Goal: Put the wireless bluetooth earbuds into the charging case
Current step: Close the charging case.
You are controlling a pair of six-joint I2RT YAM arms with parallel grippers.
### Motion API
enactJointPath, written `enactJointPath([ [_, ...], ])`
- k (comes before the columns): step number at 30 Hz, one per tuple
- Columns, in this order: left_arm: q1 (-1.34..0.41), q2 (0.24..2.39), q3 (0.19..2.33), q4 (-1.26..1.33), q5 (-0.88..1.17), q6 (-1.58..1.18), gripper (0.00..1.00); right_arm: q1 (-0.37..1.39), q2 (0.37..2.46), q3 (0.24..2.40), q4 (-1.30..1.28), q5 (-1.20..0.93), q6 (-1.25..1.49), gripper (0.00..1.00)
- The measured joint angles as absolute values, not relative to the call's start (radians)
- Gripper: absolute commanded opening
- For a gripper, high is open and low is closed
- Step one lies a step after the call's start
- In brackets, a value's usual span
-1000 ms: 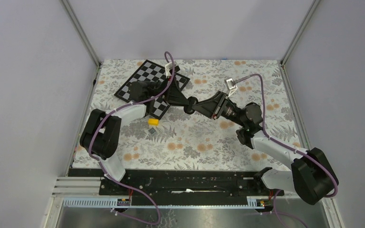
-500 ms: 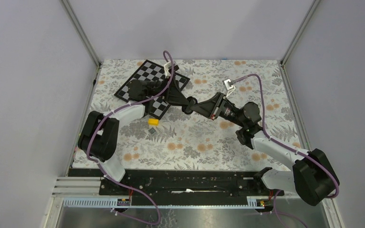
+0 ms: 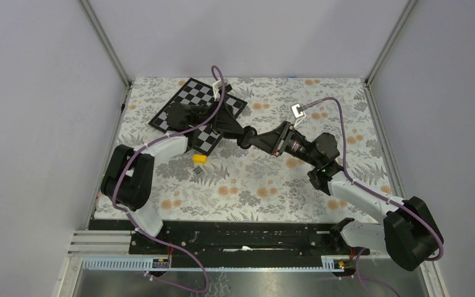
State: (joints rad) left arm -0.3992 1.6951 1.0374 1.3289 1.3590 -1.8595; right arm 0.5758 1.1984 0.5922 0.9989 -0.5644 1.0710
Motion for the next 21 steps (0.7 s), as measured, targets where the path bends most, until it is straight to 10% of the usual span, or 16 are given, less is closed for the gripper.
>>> enactJointPath([
  [3, -0.374, 1.684, 1.037, 1.308, 1.359, -1.848, 0.98, 0.576, 1.168, 0.592, 0.954, -0.559, 1.045, 0.00],
  [8, -0.345, 1.625, 1.039, 1.070, 1.357, -1.672, 0.99, 0.576, 1.103, 0.592, 0.866, -0.547, 0.990, 0.00],
  [15, -0.333, 1.591, 1.431, -0.102, 1.172, -0.842, 0.99, 0.576, 1.016, 0.604, 0.636, -0.485, 0.884, 0.00],
  [21, -0.329, 1.575, 1.500, -0.521, 0.986, -0.532, 0.99, 0.577, 0.990, 0.659, 0.344, -0.377, 0.786, 0.00],
])
